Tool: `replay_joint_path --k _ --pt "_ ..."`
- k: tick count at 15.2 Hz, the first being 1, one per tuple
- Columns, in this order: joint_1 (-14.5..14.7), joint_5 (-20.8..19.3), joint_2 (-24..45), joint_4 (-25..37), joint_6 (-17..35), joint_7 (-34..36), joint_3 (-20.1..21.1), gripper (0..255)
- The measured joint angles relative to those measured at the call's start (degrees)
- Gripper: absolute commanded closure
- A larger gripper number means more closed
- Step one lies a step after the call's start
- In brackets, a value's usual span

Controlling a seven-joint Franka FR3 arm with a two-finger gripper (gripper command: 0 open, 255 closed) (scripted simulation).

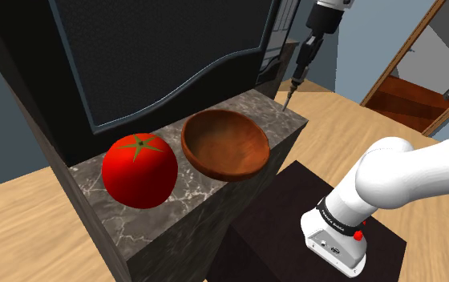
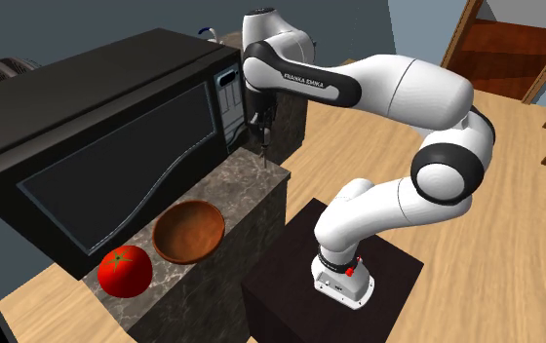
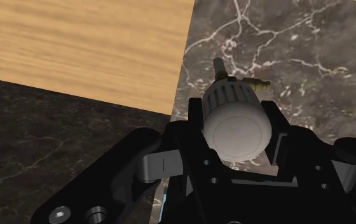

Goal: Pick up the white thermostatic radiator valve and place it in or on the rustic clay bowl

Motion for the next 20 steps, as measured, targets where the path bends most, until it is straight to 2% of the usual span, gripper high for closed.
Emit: replay_joint_path --k 20 --pt "0.3 0.21 6.38 20.22 -13.83 -0.33 0.36 255"
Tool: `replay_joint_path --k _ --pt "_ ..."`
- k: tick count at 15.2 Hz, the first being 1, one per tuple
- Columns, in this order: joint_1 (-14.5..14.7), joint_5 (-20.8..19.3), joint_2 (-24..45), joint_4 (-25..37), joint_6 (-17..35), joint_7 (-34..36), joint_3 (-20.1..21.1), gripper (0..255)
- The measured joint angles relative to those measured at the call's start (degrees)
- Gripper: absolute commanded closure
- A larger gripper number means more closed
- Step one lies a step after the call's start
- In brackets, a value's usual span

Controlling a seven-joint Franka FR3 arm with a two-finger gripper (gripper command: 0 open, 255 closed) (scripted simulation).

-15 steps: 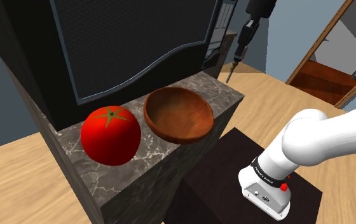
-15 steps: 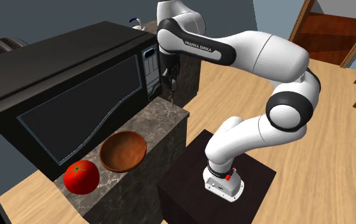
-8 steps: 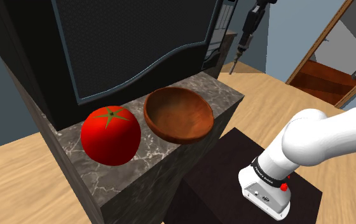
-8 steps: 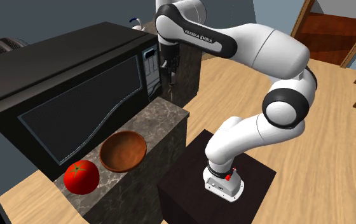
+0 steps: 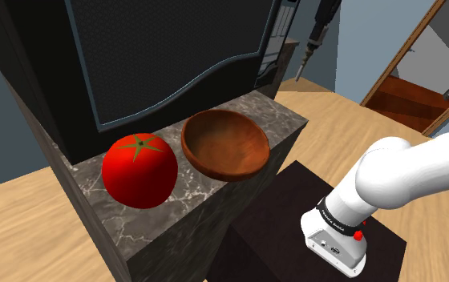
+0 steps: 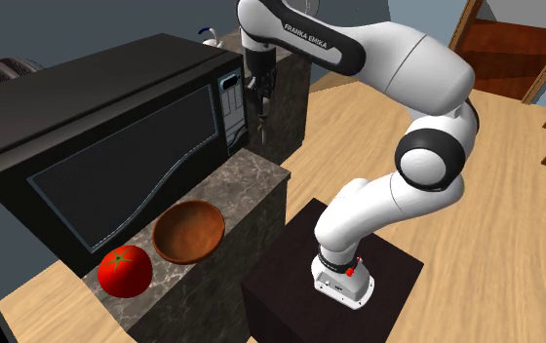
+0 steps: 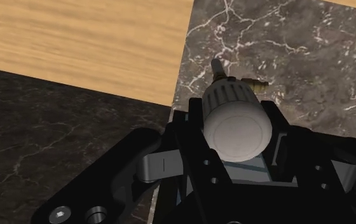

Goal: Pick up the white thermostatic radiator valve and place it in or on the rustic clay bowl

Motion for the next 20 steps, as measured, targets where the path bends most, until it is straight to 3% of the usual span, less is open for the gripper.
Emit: replay_joint_path --k 9,20 --pt "0.15 0.37 3.62 9.72 -6.12 0.54 0.58 255" --pt "2.53 6.9 7.05 17.54 -10.12 16.42 13.03 255"
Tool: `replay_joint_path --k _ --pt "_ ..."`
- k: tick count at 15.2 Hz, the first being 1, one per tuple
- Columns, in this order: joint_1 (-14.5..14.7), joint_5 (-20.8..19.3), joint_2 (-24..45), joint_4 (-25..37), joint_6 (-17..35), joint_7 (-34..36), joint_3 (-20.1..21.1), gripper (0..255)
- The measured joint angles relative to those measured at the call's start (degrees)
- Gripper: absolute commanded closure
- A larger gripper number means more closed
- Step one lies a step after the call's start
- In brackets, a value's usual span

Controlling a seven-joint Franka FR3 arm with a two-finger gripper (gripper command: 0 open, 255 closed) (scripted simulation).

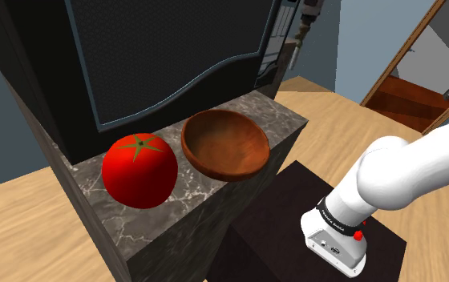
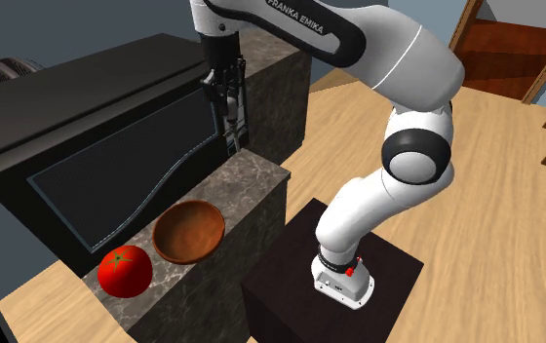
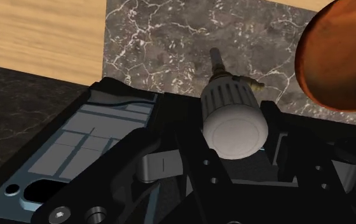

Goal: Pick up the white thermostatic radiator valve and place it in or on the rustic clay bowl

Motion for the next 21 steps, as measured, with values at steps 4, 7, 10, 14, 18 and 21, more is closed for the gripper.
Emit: replay_joint_path --k 4,7,10,14,18,21 --pt "0.8 2.06 2.51 4.02 -1.02 6.76 5.23 255" --pt "1.15 2.66 6.07 9.2 -2.32 11.55 9.11 255" --pt "1.81 2.87 10.13 14.39 -3.12 17.53 14.0 255" --pt "3.26 0.76 17.87 23.68 -4.9 26.25 21.46 255" --pt "3.62 1.53 16.63 20.15 -2.35 27.14 21.84 255" --pt "3.67 2.64 14.1 15.01 0.57 26.24 20.99 255"
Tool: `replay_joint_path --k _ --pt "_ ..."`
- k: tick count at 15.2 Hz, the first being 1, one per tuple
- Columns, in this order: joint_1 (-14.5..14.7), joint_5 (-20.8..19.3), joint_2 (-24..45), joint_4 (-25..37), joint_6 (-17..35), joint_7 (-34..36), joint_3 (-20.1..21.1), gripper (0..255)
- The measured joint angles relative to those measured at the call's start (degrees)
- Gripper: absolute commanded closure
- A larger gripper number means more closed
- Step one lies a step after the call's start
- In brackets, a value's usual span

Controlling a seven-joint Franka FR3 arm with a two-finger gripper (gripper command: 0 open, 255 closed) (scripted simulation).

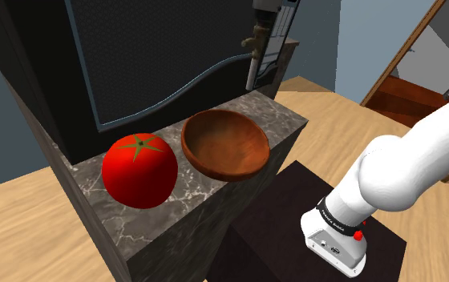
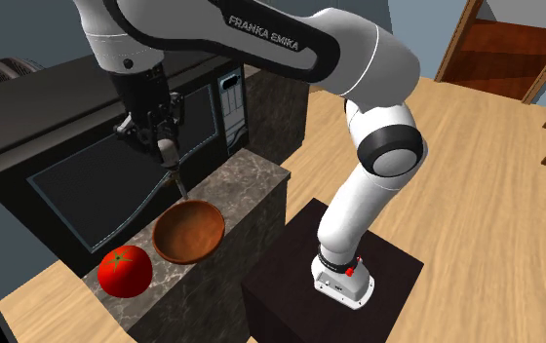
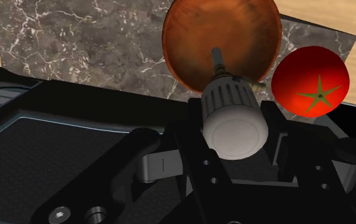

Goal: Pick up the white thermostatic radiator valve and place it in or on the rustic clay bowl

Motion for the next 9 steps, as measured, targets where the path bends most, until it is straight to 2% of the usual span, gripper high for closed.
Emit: replay_joint_path --k 9 --pt "0.47 2.26 -6.13 -13.37 7.76 -2.69 -2.04 255"
